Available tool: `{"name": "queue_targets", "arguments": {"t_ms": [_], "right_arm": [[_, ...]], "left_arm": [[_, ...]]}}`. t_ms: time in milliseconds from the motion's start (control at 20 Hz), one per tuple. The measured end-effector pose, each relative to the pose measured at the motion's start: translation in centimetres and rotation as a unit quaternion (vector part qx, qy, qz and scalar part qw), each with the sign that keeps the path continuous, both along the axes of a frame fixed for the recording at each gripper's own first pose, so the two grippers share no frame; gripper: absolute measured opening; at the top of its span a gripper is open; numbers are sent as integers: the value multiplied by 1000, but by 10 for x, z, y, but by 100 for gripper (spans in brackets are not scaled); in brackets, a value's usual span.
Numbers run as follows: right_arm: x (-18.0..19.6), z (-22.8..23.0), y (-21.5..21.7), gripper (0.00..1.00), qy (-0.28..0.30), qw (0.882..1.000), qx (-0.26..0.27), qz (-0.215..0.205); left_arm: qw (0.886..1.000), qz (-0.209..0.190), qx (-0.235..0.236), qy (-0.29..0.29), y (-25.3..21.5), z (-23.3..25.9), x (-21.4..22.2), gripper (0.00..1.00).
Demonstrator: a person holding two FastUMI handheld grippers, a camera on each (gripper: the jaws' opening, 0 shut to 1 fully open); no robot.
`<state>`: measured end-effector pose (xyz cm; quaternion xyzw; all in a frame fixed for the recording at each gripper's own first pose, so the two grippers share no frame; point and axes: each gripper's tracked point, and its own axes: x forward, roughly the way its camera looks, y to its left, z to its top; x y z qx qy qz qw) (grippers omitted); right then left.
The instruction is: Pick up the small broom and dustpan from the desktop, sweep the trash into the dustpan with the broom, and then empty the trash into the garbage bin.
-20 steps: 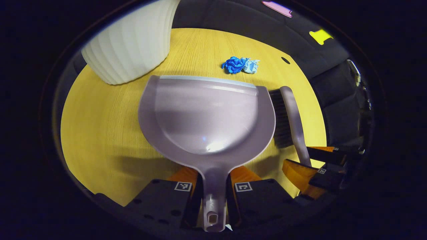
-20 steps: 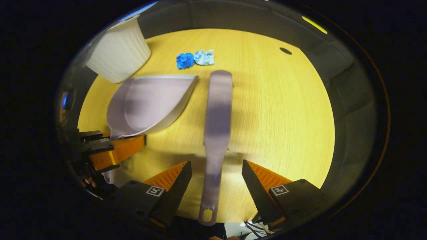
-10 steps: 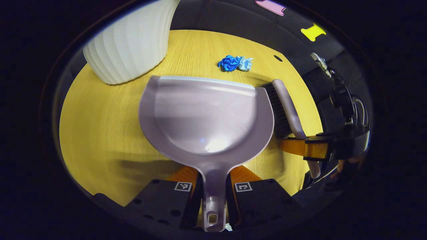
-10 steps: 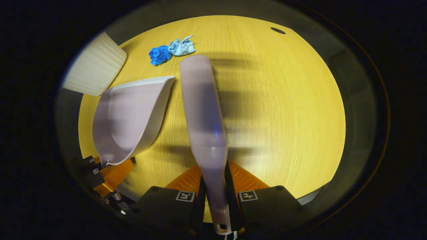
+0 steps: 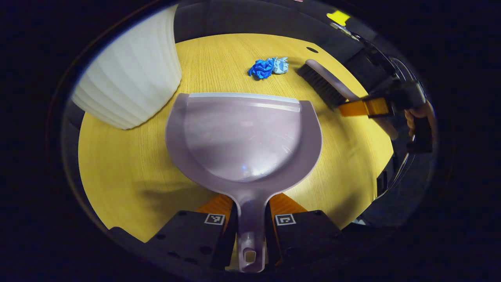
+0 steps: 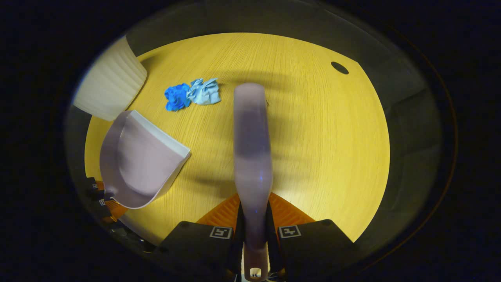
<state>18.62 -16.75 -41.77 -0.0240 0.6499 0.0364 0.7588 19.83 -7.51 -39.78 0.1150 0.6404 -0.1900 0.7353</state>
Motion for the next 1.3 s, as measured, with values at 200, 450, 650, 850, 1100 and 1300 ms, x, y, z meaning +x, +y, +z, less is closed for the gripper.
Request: {"name": "queue_targets", "arguments": {"t_ms": [200,450,650,850,1100,1300], "right_arm": [[49,-3,-10,29,5,999,-7,37],[99,-1,-24,29,25,995,-24,93],[117,-15,-16,29,40,993,-21,111],[108,-19,12,29,52,987,3,154],[62,-13,43,28,94,951,31,292],[30,-13,43,29,117,923,49,362]], "left_arm": [[998,-63,12,18,10,5,16,31],[990,-134,26,31,16,10,35,30],[987,-153,25,39,16,5,46,30],[985,-167,21,44,14,1,50,30],[981,-191,15,32,6,-3,57,31],[980,-197,7,19,9,-4,58,30]]}}
